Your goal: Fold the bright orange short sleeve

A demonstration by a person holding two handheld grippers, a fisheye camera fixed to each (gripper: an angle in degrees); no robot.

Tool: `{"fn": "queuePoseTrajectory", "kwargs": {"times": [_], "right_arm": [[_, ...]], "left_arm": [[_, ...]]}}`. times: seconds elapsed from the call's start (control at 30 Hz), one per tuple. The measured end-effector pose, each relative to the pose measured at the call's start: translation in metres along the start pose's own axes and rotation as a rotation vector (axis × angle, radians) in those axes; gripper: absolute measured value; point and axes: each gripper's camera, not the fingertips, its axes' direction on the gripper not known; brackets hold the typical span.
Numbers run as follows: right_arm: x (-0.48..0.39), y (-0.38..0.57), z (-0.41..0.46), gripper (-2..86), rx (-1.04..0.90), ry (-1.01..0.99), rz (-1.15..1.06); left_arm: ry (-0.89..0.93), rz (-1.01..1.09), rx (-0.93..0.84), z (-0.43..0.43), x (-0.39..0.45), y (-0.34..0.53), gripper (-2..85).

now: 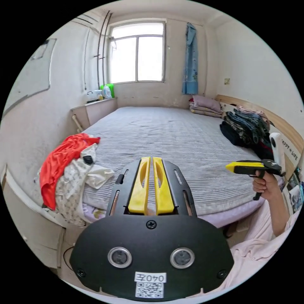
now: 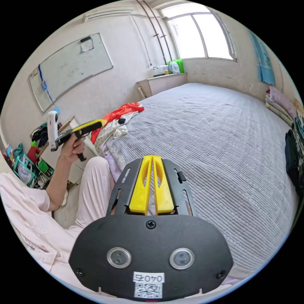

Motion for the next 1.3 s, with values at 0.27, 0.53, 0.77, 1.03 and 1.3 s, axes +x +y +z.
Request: {"fn": "queuePoseTrajectory", "kwargs": {"times": [0.27, 0.53, 0.77, 1.03, 1.3], "right_arm": [[-0.048, -0.05, 0.035, -0.9, -0.098, -0.012, -0.124], [-0.041, -0.07, 0.044, -0.9, -0.143, 0.009, -0.055], [-0.029, -0.08, 0.044, -1.0, -0.178, 0.056, -0.036], [-0.008, -0.085, 0.017, -1.0, -0.097, 0.044, 0.004], [0.033, -0.058, -0.075, -1.0, 0.069, 0.161, 0.091]], "left_arm": [[-0.361, -0.096, -0.164, 0.096, -0.201, -0.02, 8.7], [-0.607, 0.051, -0.394, 0.216, -0.255, -0.052, 7.2], [-0.713, 0.073, -0.41, 0.248, -0.264, -0.085, -0.4], [-0.118, 0.14, -0.187, 0.202, -0.142, -0.122, -0.8], [0.695, 0.378, -0.221, 0.166, 0.095, -0.073, -0.9]]}}
